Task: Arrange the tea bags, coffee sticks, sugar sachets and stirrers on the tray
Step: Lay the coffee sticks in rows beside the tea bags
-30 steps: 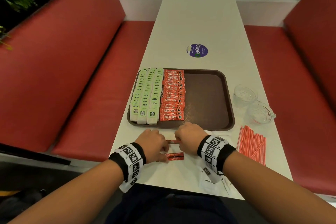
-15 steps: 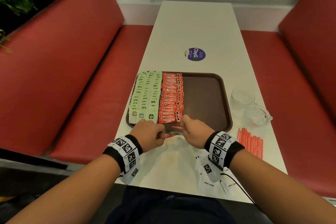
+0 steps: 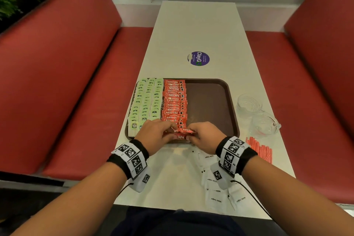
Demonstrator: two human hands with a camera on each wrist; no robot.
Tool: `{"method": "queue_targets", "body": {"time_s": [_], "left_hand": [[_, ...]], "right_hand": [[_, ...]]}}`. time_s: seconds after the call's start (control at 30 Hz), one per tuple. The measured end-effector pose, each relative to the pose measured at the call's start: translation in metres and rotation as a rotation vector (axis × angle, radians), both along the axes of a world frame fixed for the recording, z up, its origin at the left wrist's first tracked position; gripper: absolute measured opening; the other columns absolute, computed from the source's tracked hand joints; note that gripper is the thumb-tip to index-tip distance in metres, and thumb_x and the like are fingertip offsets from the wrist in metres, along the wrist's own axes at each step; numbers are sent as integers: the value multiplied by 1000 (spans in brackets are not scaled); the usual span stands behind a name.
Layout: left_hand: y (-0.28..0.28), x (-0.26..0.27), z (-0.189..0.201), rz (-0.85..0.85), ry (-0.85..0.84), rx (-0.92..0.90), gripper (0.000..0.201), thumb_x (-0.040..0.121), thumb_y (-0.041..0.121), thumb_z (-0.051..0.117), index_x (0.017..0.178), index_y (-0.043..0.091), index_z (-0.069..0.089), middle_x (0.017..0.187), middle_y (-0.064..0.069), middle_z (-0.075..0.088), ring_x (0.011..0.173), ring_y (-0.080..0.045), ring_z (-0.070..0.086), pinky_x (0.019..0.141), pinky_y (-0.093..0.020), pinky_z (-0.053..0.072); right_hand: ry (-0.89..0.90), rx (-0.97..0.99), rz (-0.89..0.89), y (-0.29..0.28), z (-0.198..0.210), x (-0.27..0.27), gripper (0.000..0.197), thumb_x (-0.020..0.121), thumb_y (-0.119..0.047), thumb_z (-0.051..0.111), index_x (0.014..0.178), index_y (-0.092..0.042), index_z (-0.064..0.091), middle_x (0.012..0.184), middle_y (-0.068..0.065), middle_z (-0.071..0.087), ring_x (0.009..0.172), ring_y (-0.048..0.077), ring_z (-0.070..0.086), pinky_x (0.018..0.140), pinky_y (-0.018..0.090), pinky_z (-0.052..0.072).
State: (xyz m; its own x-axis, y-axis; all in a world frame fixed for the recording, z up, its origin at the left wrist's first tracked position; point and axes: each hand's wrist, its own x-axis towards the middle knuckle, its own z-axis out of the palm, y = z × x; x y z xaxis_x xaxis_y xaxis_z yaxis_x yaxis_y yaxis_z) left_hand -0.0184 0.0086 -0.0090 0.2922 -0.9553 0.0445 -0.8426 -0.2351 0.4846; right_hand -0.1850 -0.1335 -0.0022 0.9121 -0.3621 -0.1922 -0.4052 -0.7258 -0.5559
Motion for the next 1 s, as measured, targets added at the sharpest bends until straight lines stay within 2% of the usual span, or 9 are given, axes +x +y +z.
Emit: {"method": "queue_targets", "body": {"time_s": [0.07,0.17,0.27,0.4,0.57,0.67,0.8,0.9,1.0], "left_hand": [[-7,3,-2,49,-40,38,16,89,39,70,104,33,72,77,18,49,81,-10,47,89,-36,44],[-17,11,-9,116,-129,156,12,91,47,64,97,39,70,81,19,55,88,-10,43,91,-37,38],[-22,15,-19,125,-190,273,17,91,53,60,98,42,69,102,19,62,98,-12,45,87,-37,34],[-25,13,-30,111,-240,351,20,90,55,60,101,41,69,103,17,66,102,-15,48,89,-39,34],[-29,16,-32,146,-240,335,16,87,52,67,95,38,69,100,17,67,104,-15,48,91,-38,35],[-30,19,-31,127,-251,340,15,88,52,65,93,38,69,101,17,65,103,-15,47,87,-37,34],[-34,25,-29,131,-181,290,22,89,57,59,90,37,68,93,17,66,96,-13,47,90,-38,38],[-36,25,-19,145,1,108,31,95,56,50,98,34,73,80,17,62,88,-13,49,88,-38,39],[-40,21,-3,47,62,25,24,93,50,60,107,36,74,78,25,55,87,-10,50,83,-33,38]], "right_hand": [[8,5,-47,-4,-1,1,3,97,-28,59,99,-29,60,79,-17,56,79,14,56,73,29,41],[51,53,-127,-12,-2,1,16,101,-31,50,113,-21,54,89,-6,66,78,17,61,74,36,51],[53,108,-168,-17,-3,-3,7,102,-26,45,105,-20,45,78,0,63,67,18,58,65,37,48],[52,160,-188,-21,-5,-6,5,100,-20,43,96,-20,40,71,1,55,61,18,49,60,36,42],[60,198,-193,-19,-6,-5,11,102,-21,39,93,-18,45,73,-1,55,64,17,49,64,36,42],[90,161,-163,-19,-8,0,19,102,-20,39,84,-25,44,78,-3,55,69,16,51,69,37,45],[111,95,-114,-21,-15,7,11,99,-17,46,94,-26,49,88,-8,53,77,11,51,72,28,41],[80,64,-73,-21,-18,12,9,99,-16,50,100,-24,55,98,-5,56,90,14,54,81,28,44],[33,55,-42,-19,-18,19,15,99,-17,54,112,-17,62,109,-1,61,97,17,57,88,32,49]]}}
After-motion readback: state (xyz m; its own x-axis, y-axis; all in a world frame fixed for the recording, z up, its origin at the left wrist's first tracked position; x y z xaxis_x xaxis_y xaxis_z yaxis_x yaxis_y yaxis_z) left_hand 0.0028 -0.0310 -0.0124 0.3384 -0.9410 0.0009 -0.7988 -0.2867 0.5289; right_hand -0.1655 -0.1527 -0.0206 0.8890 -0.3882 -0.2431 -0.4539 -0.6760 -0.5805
